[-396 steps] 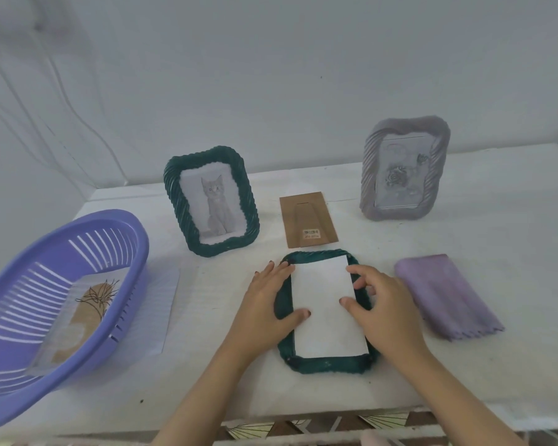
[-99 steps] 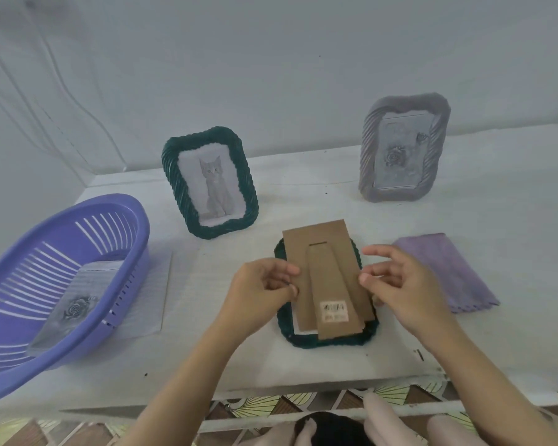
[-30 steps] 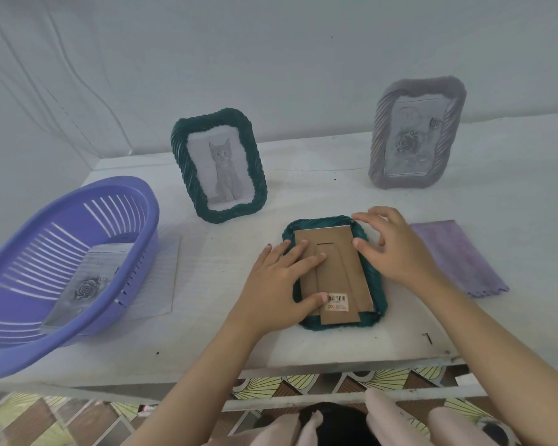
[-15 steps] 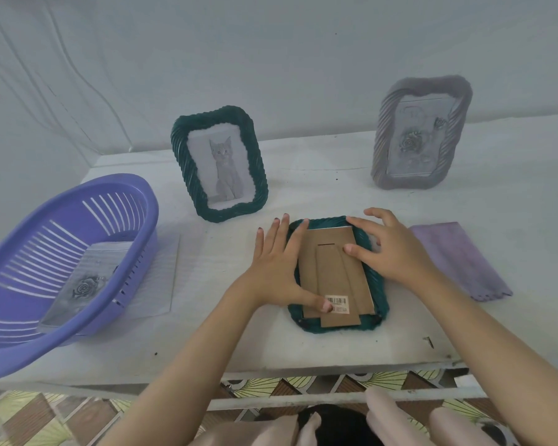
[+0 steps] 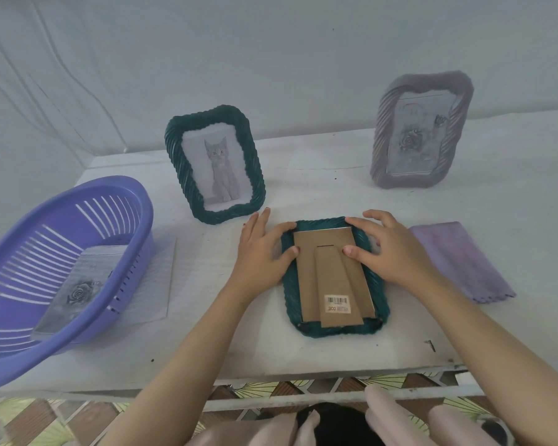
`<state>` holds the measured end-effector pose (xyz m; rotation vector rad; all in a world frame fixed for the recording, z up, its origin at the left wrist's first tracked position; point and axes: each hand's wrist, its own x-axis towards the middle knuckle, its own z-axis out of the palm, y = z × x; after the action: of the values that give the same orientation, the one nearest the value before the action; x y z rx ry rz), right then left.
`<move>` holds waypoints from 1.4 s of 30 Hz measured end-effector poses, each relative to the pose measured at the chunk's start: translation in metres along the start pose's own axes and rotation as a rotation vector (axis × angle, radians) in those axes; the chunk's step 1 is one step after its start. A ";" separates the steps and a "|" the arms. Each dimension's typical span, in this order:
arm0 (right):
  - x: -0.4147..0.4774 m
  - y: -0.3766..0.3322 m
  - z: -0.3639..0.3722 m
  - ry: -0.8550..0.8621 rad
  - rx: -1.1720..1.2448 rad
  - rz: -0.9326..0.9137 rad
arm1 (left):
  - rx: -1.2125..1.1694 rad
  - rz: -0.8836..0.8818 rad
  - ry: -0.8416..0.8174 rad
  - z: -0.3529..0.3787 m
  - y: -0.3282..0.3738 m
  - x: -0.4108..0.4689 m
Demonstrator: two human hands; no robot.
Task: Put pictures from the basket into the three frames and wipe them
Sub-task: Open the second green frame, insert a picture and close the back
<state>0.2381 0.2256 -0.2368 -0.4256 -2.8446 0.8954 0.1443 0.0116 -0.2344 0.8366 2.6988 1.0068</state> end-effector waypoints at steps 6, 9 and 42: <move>0.002 -0.002 -0.001 -0.002 0.009 -0.003 | -0.033 -0.034 -0.003 -0.001 0.000 0.006; 0.001 -0.001 0.000 0.003 0.026 -0.033 | -0.051 -0.036 0.005 -0.002 0.000 0.006; -0.108 0.008 -0.018 -0.005 0.042 -0.187 | 0.153 0.362 -0.163 -0.016 0.007 -0.071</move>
<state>0.3468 0.2092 -0.2307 -0.1489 -2.8058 0.9184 0.2021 -0.0319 -0.2213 1.4088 2.5627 0.7546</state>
